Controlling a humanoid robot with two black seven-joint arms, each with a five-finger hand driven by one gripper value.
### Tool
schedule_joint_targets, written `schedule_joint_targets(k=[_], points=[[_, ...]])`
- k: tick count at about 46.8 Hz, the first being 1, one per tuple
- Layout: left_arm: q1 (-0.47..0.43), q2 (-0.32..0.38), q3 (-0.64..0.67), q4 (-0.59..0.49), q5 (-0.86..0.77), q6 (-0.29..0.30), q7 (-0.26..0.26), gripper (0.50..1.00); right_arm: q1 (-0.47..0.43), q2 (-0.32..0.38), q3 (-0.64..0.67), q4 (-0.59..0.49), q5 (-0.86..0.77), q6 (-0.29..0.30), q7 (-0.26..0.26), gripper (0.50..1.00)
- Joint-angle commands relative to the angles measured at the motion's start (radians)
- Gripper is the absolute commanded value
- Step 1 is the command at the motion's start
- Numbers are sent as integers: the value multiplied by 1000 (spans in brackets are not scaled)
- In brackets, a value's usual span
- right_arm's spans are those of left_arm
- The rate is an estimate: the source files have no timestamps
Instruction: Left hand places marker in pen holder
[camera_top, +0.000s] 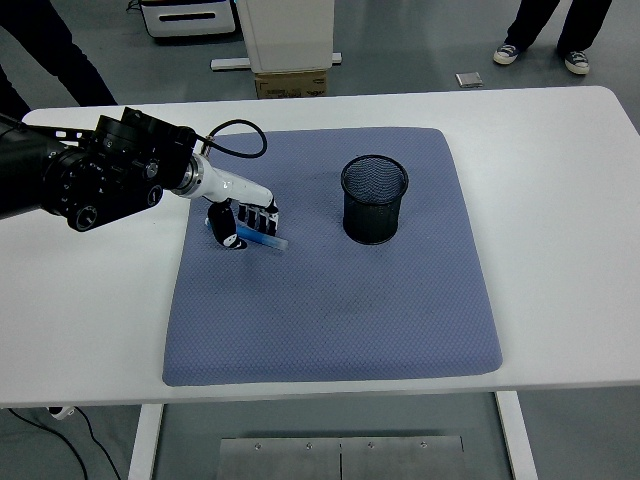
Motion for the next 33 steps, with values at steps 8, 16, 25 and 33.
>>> schedule_joint_targets(k=[8,16,25,33], points=[[0,-3,1,1,16,2,0,604,2,0,1,0,0,0,0,1000],[2,-3,1,1,16,2,0,587,0,0,-1,0,0,0,0,1000],[2,-3,1,1,16,2,0,569,0,0,1,0,0,0,0,1000],[2,-3,1,1,16,0,0,543,2,0,1,0,0,0,0,1000]])
